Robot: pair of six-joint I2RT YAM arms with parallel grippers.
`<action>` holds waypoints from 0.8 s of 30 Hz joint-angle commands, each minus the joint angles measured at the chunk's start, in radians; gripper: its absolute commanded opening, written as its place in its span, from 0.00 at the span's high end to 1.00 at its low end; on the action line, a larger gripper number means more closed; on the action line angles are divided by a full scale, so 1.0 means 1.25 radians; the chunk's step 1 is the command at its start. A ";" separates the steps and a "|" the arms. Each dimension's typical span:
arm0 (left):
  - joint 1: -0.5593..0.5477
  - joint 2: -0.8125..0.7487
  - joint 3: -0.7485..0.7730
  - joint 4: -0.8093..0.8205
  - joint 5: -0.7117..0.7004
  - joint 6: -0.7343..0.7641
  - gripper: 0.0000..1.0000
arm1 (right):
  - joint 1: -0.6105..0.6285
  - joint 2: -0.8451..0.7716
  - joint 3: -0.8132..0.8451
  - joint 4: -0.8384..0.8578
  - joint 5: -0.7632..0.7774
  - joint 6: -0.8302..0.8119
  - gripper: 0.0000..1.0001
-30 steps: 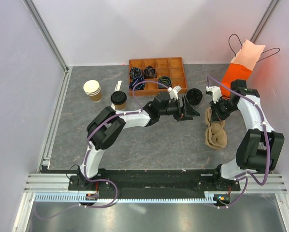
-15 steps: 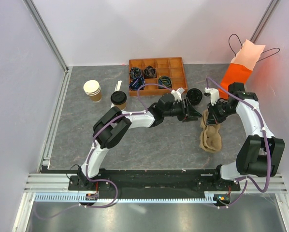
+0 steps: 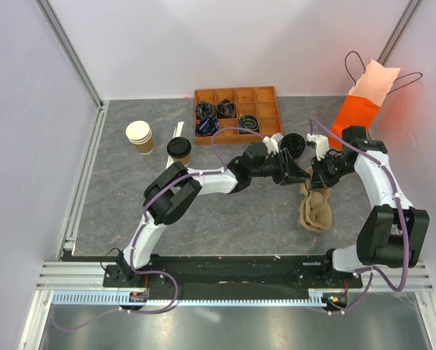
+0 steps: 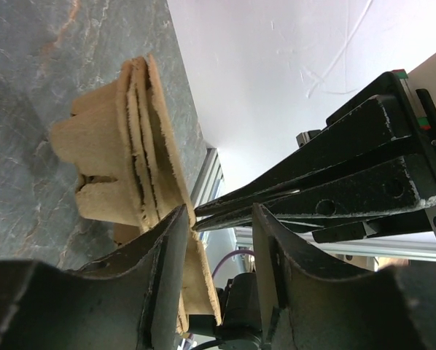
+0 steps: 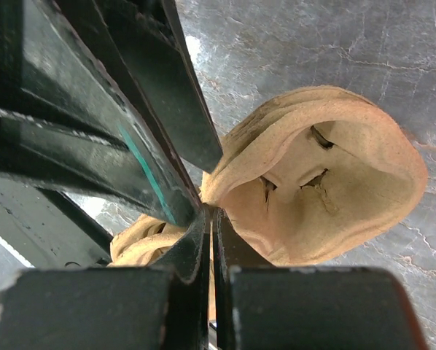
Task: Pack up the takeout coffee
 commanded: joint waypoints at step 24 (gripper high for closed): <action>-0.007 0.019 0.001 -0.017 -0.021 -0.044 0.49 | 0.016 -0.050 -0.029 0.055 -0.010 0.032 1.00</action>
